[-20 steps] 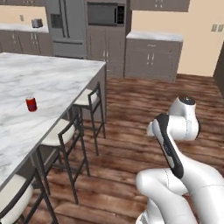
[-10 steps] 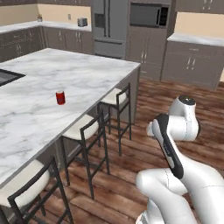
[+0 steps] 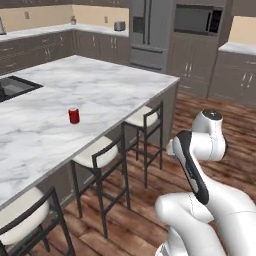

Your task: Four empty soda cans are scattered around the kitchen. Gather all the cans and cluster them next to the stove for recycling.

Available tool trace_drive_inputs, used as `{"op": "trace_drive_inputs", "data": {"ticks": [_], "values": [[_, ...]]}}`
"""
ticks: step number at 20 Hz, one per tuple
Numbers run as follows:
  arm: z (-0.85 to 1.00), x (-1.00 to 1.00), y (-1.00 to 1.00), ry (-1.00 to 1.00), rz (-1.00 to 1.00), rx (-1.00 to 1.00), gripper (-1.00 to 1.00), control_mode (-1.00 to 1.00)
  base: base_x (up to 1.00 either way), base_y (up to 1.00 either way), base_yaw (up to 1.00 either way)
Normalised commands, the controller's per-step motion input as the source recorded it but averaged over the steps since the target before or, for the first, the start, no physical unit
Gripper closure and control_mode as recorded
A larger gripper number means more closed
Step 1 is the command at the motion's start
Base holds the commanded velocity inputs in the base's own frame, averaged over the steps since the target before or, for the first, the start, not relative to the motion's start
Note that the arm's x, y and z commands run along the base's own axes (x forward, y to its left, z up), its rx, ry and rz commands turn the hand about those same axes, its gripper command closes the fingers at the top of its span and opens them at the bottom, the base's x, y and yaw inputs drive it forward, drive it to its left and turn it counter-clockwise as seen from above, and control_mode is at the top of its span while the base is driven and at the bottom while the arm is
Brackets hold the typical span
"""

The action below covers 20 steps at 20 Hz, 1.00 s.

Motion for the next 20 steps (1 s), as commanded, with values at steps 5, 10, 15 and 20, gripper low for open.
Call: {"op": "trace_drive_inputs", "data": {"ticks": [5,10,15,20], "values": [[0.00,0.00,0.00,0.00,0.00,0.00,-1.00,1.00,0.38,-0.55,0.26],[0.00,0.00,0.00,0.00,0.00,0.00,-1.00,1.00,0.45,-0.45,0.29],[0.00,0.00,0.00,0.00,0.00,0.00,-1.00,1.00,0.54,-0.32,0.33],[0.00,0.00,0.00,0.00,0.00,0.00,-1.00,1.00,0.62,-0.19,0.35]]}}
